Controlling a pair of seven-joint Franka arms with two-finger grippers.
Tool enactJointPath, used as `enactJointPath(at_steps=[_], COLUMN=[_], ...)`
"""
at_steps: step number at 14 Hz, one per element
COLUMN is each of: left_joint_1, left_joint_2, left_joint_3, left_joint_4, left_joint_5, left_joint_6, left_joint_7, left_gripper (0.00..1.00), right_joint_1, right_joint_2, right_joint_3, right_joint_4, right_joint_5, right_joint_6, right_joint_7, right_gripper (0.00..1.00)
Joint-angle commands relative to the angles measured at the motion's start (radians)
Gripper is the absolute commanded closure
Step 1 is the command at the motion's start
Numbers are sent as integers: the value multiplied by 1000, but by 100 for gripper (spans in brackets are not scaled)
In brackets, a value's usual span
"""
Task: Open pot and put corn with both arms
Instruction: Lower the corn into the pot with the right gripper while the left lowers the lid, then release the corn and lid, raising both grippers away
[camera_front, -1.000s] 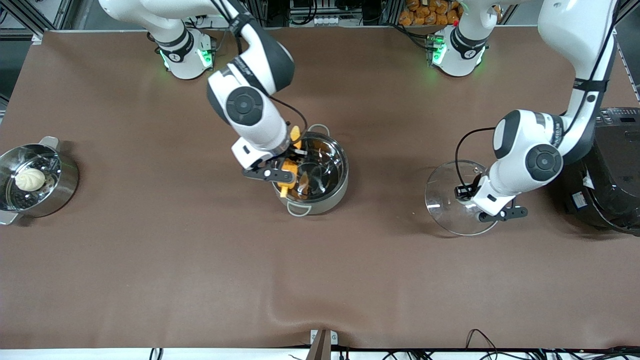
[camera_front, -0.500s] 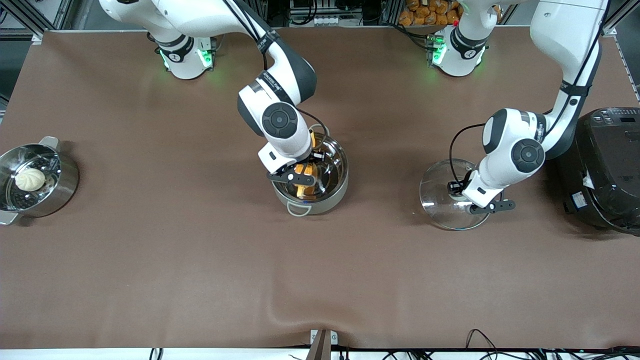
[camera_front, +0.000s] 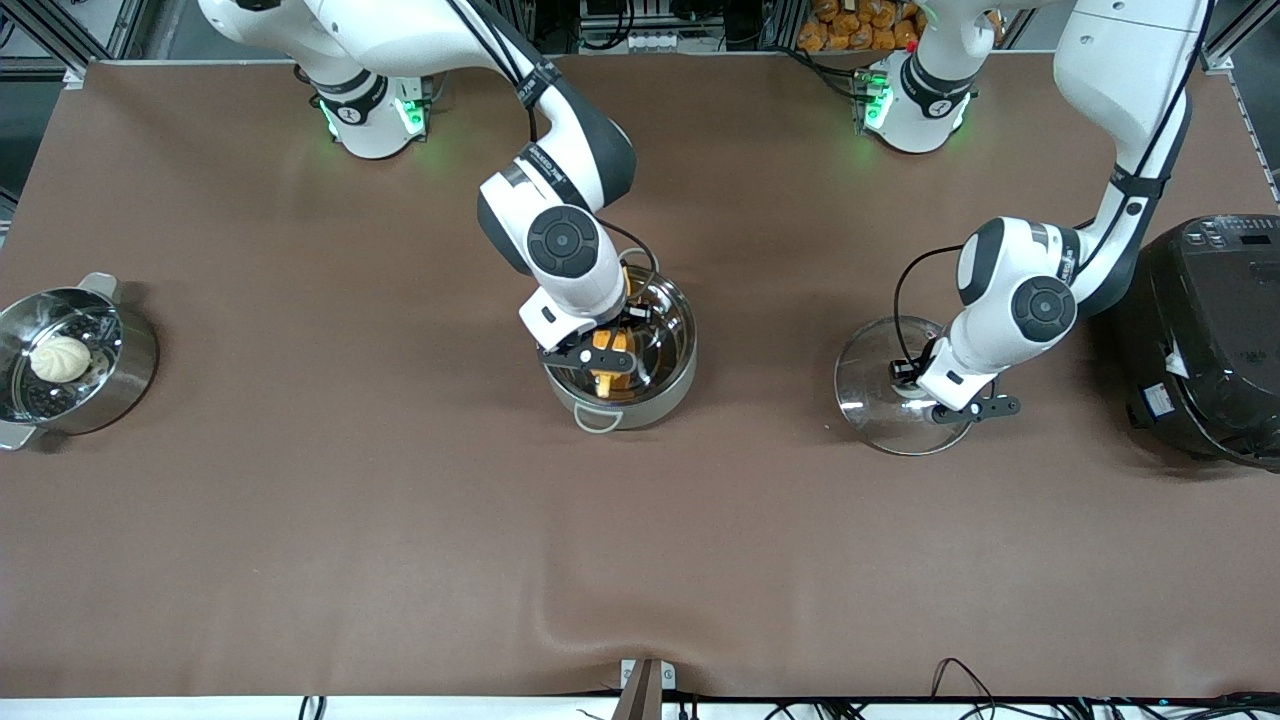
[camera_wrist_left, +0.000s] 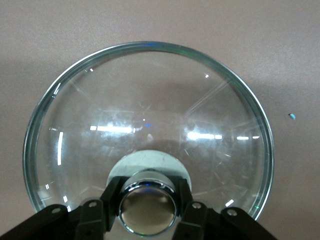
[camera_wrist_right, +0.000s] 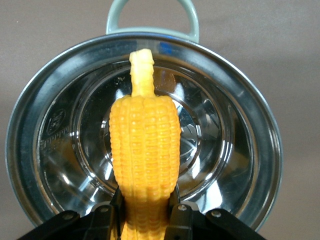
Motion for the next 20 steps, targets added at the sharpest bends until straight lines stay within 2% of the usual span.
enactJointPath(at_steps=[1,2,3,4,5,6,7,8,10,13,16,18,20], left_joint_1=[5,6,6,6,6,8,9,11,9,8,20,31,31], left_joint_2=[-5,-2,0,0,-3,-12,-28,-57,-106,-111,-129,-164,-213], left_joint_3=[-6,-6,-6,-6,-5,-5,-6,-5,-3,-3,8,5,1], left_joint_4=[4,4,6,8,11,18,32,44,136,393,594,650,663], left_joint_5=[-21,-21,-21,-21,-21,-21,-21,-21,-19,-7,-7,-6,-13], left_joint_6=[9,9,9,9,9,1,-8,-45,-179,-471,-684,-734,-752], left_joint_7=[18,18,18,14,12,15,18,20,20,9,18,32,34], left_gripper=[74,68,44,0,0,0,0,0,0,0,0,0,0], right_joint_1=[16,16,14,13,14,16,17,19,19,19,0,-39,-116], right_joint_2=[33,33,35,41,43,44,43,43,41,24,-6,-49,-94], right_joint_3=[-13,-13,-13,-13,-13,-13,-13,-13,-13,-13,-16,-17,-17], right_joint_4=[41,43,50,56,58,61,61,61,63,64,63,61,58], right_joint_5=[-31,-41,-43,-45,-46,-48,-57,-70,-71,-71,-66,-69,-81], right_joint_6=[-14,-14,-13,-13,-13,-13,-14,-14,-14,-20,-23,-90,-148], right_joint_7=[-10,-13,-23,-24,-24,-21,-20,-18,-12,-12,-13,-24,-62], right_gripper=[100,100,100,100,100,82,21,0,0,0,0,0,0])
